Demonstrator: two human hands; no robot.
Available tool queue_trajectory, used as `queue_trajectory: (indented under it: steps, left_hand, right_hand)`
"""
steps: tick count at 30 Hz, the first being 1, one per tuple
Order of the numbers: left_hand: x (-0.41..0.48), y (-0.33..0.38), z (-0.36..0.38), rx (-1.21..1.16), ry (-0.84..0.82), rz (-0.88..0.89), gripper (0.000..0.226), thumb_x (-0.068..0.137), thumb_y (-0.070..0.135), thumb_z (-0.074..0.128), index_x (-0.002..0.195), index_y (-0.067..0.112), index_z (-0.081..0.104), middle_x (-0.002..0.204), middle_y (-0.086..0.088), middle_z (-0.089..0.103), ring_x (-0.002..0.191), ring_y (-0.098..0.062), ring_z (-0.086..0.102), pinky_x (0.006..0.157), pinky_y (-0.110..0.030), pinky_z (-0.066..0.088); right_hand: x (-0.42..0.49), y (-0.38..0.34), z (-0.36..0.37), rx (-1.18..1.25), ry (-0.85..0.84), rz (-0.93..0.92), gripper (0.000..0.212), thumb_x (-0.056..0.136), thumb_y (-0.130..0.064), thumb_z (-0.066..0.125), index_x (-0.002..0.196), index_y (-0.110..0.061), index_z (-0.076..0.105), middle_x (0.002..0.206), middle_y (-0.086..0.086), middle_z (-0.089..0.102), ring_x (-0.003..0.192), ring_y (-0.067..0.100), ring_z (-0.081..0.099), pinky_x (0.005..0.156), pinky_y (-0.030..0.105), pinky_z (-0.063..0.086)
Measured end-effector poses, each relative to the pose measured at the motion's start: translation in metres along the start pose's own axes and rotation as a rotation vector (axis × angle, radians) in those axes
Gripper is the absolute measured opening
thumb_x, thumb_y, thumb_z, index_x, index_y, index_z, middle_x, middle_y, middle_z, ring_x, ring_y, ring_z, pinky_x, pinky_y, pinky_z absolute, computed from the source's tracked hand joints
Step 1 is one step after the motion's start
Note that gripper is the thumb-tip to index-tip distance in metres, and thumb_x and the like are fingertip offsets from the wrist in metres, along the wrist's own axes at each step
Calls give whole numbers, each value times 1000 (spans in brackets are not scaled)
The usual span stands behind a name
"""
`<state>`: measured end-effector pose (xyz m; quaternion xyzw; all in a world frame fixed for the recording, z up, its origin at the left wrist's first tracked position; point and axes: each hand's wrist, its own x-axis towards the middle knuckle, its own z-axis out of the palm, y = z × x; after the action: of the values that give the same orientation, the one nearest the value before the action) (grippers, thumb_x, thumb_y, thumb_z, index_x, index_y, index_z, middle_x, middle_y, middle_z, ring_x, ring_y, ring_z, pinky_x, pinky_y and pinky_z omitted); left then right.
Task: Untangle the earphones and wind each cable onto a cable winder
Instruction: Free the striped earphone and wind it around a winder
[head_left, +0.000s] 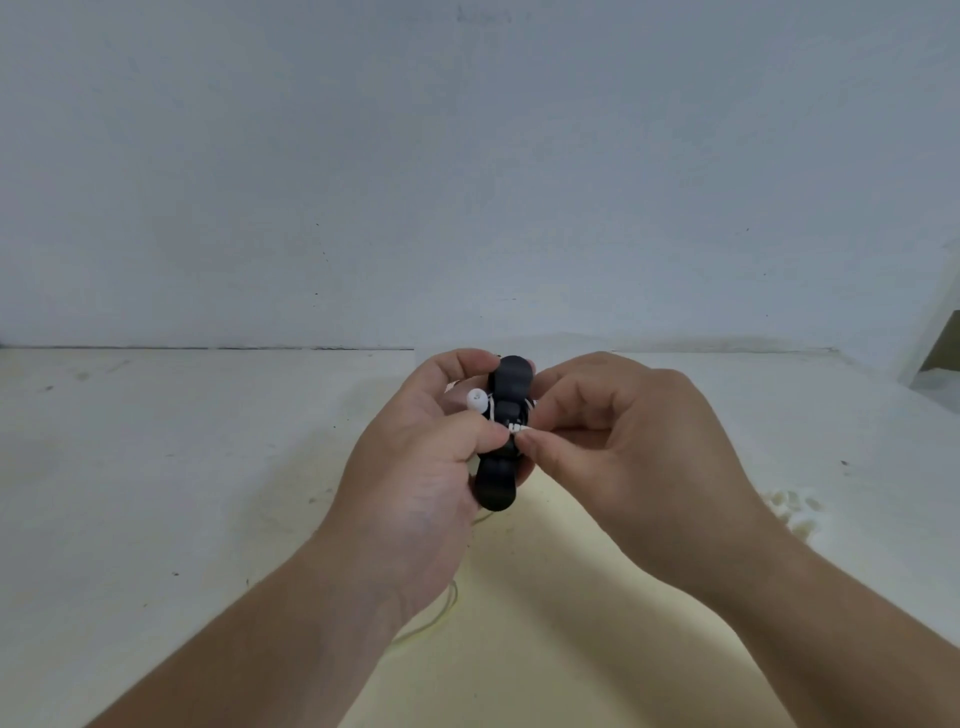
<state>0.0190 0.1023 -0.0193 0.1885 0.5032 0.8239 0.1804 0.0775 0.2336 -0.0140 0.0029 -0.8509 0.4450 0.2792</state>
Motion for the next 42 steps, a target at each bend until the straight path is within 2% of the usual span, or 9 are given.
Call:
queue_trajectory:
  steps: [6,14,19,21,24,29,32,35,42]
  left_hand:
    - [0,-1,1,28,54,37,44,81,-20,35,102,14,55,110,-11,73,91,-26,64,71,-36,50]
    - [-2,-3,2,121,76,66,48,68,-5,47,108,19,55,107,-1,76,92,-28,70,80,-42,49]
    - [-1,-5,0,137,143,9,45,80,-15,40,109,17,55,106,-6,76,84,-28,66,76,-42,47]
    - [0,-8,0,103,158,-35,48,84,-19,36,114,13,55,105,-6,76,88,-28,66,77,-42,50]
    - [2,-12,-1,49,151,-108,50,86,-21,38,120,11,56,107,-5,76,88,-25,69,72,-39,55]
    - [4,-16,-3,43,174,-147,52,85,-25,44,122,11,56,111,-11,73,79,-22,69,73,-41,56]
    - [3,-15,-3,60,197,-159,55,82,-25,45,121,11,58,113,-20,69,76,-26,64,69,-40,52]
    - [2,-14,-2,86,212,-151,54,80,-24,41,117,11,60,110,-22,70,71,-29,60,61,-37,48]
    - [1,-14,-3,151,232,-158,50,83,-20,39,113,13,61,107,-15,70,74,-30,65,53,-32,43]
  right_hand:
    - [1,0,2,56,-39,45,16,81,-12,79,68,-20,73,94,-12,70,81,8,71,80,38,58]
    - [7,2,-6,39,-142,72,20,88,-21,72,68,-21,74,94,-17,68,85,0,66,73,17,45]
    - [5,5,3,9,-139,157,18,84,-24,75,68,-18,73,86,-7,73,85,14,69,79,40,55]
    - [4,7,5,47,-129,212,17,82,-23,77,68,-15,71,79,0,75,75,21,69,69,41,54]
    - [6,11,3,122,-90,311,19,77,-16,80,74,-14,62,79,2,76,55,12,59,45,20,35]
    - [6,14,4,87,-123,361,15,79,-17,78,78,-15,64,84,3,75,73,25,68,70,41,55]
    - [3,10,1,77,-221,337,11,83,-18,76,83,-14,65,77,2,76,49,6,54,47,17,37]
    - [2,6,-1,77,-259,306,12,84,-16,75,86,-13,64,74,1,77,40,0,50,41,11,30]
    - [-1,4,12,-17,-243,253,30,71,-23,83,86,-15,58,85,2,75,81,22,71,74,39,55]
